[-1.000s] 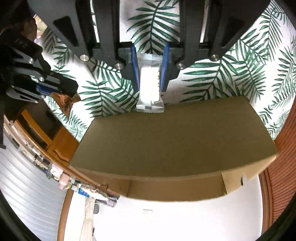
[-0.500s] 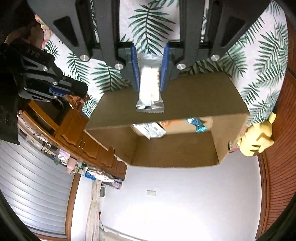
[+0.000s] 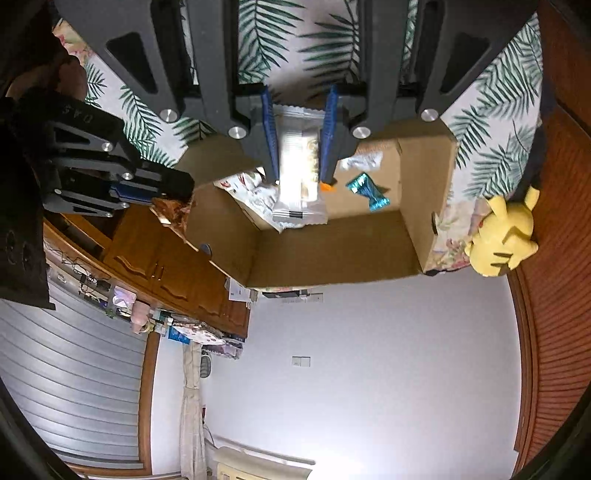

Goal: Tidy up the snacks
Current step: 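Carry both packs up over the box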

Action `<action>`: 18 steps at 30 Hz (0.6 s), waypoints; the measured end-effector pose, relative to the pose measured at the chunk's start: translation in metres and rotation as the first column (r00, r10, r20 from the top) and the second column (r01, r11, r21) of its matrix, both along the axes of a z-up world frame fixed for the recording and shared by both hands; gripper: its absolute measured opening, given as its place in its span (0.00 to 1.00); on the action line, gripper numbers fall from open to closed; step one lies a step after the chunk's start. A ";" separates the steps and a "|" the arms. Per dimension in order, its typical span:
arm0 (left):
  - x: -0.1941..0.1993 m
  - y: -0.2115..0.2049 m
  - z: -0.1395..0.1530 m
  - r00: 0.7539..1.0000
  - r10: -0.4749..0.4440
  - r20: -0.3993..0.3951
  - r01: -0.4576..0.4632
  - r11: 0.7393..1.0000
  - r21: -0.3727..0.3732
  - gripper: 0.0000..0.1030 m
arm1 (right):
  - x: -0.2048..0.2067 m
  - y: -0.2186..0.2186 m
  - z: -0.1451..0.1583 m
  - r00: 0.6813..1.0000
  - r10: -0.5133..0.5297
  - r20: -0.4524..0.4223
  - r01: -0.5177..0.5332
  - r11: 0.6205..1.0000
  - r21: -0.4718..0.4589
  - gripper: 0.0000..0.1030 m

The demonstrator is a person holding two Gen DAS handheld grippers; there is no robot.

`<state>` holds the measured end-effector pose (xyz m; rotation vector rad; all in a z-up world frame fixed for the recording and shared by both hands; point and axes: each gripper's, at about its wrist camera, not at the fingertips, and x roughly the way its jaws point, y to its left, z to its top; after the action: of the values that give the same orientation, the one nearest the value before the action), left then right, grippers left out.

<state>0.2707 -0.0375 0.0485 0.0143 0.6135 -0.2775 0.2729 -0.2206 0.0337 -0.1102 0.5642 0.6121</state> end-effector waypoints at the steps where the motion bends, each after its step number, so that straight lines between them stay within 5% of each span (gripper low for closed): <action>1: 0.003 0.001 0.002 1.000 -0.001 0.004 0.001 1.000 0.006 0.18 | 0.003 0.003 0.001 1.000 0.004 0.004 -0.004 1.000 -0.003 0.15; 18: 0.070 0.023 -0.028 0.997 0.041 -0.063 -0.040 0.999 0.030 0.19 | 0.054 0.039 -0.014 1.000 0.017 -0.018 -0.018 0.999 -0.034 0.15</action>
<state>0.3409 -0.0147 0.0205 0.0207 0.6806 -0.2305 0.3266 -0.1816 0.0201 -0.1422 0.5910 0.6214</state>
